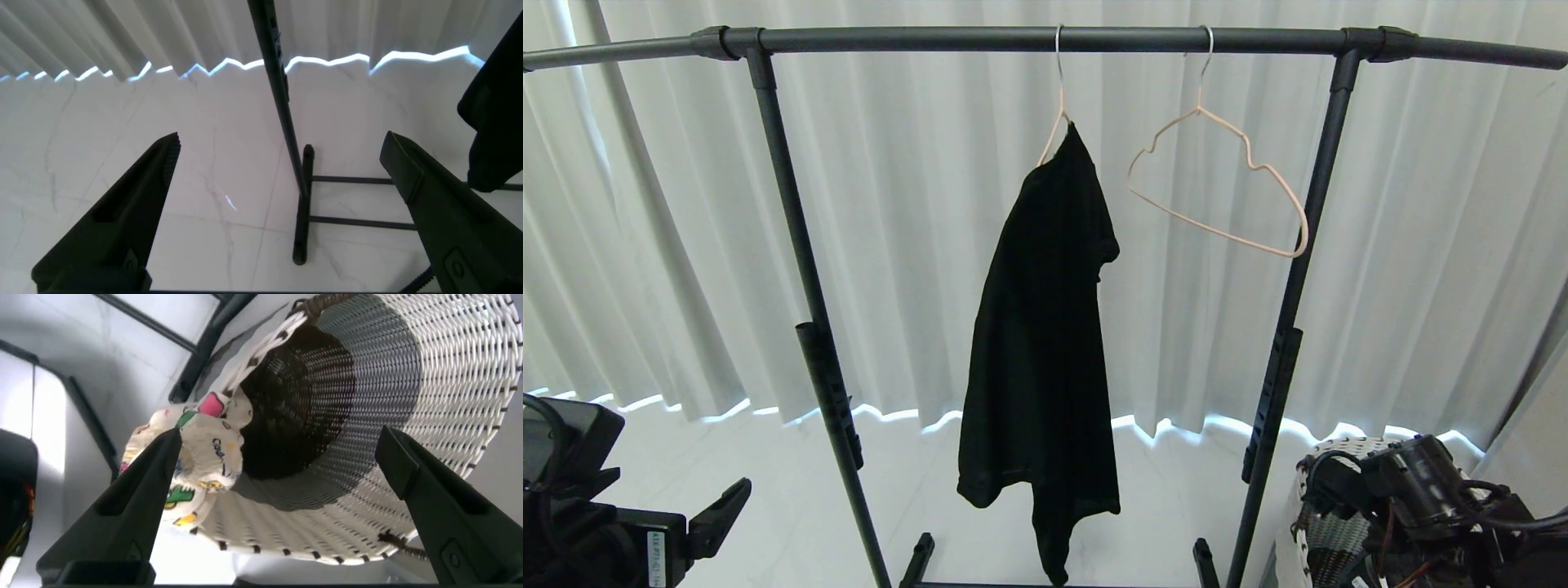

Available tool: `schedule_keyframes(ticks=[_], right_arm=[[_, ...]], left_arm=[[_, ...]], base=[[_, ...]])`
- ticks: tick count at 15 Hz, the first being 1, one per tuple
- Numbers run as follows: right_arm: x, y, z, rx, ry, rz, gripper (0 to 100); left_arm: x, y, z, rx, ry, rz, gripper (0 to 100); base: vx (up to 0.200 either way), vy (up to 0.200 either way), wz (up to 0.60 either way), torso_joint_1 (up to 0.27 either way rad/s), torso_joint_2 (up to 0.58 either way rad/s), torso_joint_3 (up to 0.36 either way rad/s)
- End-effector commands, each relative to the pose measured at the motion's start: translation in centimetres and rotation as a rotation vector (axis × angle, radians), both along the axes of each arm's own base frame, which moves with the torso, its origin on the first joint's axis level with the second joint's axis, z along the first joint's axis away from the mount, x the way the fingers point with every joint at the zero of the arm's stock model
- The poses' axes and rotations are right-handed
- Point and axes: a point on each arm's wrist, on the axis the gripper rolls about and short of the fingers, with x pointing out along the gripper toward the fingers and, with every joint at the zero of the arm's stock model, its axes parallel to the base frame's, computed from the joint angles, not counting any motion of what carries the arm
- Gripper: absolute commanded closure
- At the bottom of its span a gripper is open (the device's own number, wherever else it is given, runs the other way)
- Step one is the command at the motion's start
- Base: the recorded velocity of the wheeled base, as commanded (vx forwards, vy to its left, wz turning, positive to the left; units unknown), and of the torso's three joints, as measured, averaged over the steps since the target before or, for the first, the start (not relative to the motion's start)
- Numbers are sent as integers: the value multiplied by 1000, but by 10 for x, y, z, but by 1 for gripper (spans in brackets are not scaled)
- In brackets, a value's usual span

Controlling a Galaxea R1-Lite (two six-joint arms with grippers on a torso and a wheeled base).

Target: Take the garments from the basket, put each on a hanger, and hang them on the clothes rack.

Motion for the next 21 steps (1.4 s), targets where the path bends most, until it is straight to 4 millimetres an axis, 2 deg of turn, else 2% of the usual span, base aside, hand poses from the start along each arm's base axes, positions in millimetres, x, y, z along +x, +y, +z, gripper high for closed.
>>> schedule_keyframes(ticks=[1, 8, 21], right_arm=[[2, 0, -7, -15, 20, -6, 0], [2, 0, -6, -34, 2, -33, 0], [4, -1, -24, -93, 67, -45, 0]], left_arm=[[-2, 0, 0, -1, -8, 0, 0], [-2, 0, 1, -1, -9, 0, 0], [-6, 0, 3, -1, -34, 0, 0]], base=[[0, 0, 0, 0, 0, 0], [0, 0, 0, 0, 0, 0], [0, 0, 0, 0, 0, 0]])
